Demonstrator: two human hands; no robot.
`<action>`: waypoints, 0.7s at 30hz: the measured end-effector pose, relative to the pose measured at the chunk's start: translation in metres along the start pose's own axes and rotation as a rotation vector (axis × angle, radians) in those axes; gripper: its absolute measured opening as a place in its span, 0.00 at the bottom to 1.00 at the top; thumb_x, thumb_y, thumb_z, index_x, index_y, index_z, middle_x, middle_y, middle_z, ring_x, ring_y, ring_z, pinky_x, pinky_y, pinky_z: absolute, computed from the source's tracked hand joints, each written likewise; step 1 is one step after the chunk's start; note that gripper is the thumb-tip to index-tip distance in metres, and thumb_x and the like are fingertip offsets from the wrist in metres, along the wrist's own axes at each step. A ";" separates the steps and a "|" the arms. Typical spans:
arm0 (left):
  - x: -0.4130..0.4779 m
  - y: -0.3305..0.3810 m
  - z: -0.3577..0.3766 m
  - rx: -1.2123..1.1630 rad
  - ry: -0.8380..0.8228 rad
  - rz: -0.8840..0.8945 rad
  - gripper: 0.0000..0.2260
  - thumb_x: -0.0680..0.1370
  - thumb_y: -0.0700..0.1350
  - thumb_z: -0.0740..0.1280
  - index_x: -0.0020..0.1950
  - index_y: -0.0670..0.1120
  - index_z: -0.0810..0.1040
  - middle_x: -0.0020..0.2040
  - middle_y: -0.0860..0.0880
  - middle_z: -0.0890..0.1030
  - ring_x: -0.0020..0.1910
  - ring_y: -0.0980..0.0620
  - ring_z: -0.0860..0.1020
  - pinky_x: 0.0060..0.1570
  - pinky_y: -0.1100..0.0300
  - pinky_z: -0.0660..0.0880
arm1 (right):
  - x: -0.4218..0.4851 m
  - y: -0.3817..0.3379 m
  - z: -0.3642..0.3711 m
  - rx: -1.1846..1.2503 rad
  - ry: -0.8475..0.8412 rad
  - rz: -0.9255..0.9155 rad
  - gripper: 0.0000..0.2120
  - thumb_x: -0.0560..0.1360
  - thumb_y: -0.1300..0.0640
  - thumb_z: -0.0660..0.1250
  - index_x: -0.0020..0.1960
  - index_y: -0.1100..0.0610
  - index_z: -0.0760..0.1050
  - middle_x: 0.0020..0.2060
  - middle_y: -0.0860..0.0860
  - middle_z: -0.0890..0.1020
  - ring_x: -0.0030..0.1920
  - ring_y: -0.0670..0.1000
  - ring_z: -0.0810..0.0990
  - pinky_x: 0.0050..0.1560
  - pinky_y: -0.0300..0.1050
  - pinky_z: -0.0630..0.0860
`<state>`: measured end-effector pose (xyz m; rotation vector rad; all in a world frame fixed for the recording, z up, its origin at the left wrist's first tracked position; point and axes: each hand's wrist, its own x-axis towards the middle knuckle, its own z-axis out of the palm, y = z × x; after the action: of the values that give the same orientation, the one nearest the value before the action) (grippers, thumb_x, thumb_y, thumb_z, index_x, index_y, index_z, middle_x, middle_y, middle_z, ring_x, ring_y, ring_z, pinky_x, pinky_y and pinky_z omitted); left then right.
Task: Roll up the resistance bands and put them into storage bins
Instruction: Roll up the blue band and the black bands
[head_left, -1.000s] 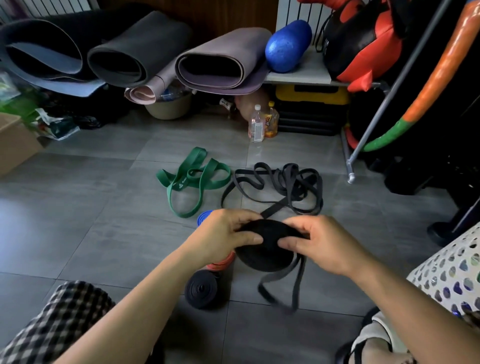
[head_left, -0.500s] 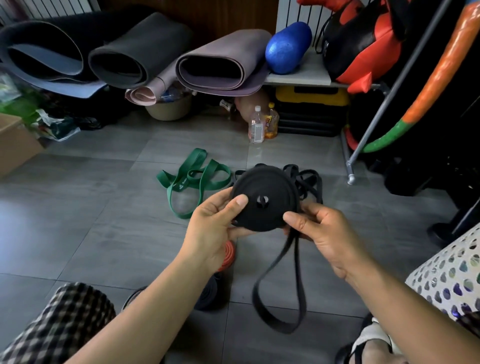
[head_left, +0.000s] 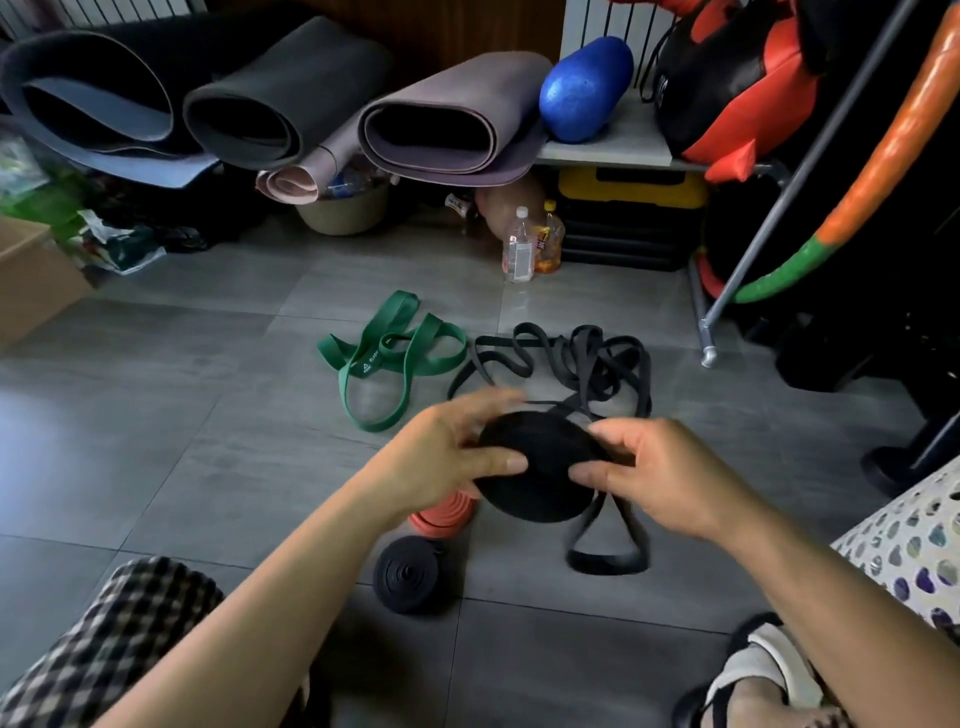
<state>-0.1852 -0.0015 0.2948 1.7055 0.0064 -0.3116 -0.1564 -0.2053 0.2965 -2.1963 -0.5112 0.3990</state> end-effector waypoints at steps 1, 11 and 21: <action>-0.001 0.000 0.002 0.040 -0.011 -0.022 0.15 0.72 0.34 0.69 0.50 0.55 0.76 0.44 0.53 0.81 0.40 0.57 0.80 0.37 0.59 0.78 | -0.001 -0.003 0.001 0.019 -0.015 -0.020 0.06 0.71 0.59 0.70 0.48 0.53 0.80 0.41 0.49 0.84 0.45 0.45 0.82 0.50 0.44 0.77; -0.002 0.005 0.024 -0.616 0.189 0.019 0.14 0.68 0.42 0.67 0.51 0.39 0.77 0.46 0.43 0.82 0.41 0.46 0.82 0.29 0.54 0.80 | 0.003 -0.003 -0.005 0.873 0.193 0.078 0.11 0.59 0.54 0.73 0.42 0.55 0.82 0.39 0.48 0.85 0.41 0.44 0.83 0.40 0.32 0.77; -0.001 -0.006 0.030 -0.775 0.157 -0.152 0.12 0.71 0.40 0.67 0.53 0.40 0.75 0.52 0.40 0.81 0.48 0.43 0.81 0.37 0.52 0.81 | 0.007 -0.004 0.005 1.043 0.218 0.153 0.09 0.63 0.59 0.68 0.42 0.59 0.80 0.37 0.50 0.85 0.39 0.46 0.83 0.37 0.34 0.78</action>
<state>-0.1935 -0.0293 0.2857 0.9551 0.3327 -0.2420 -0.1537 -0.1958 0.2959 -1.2368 0.0237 0.3791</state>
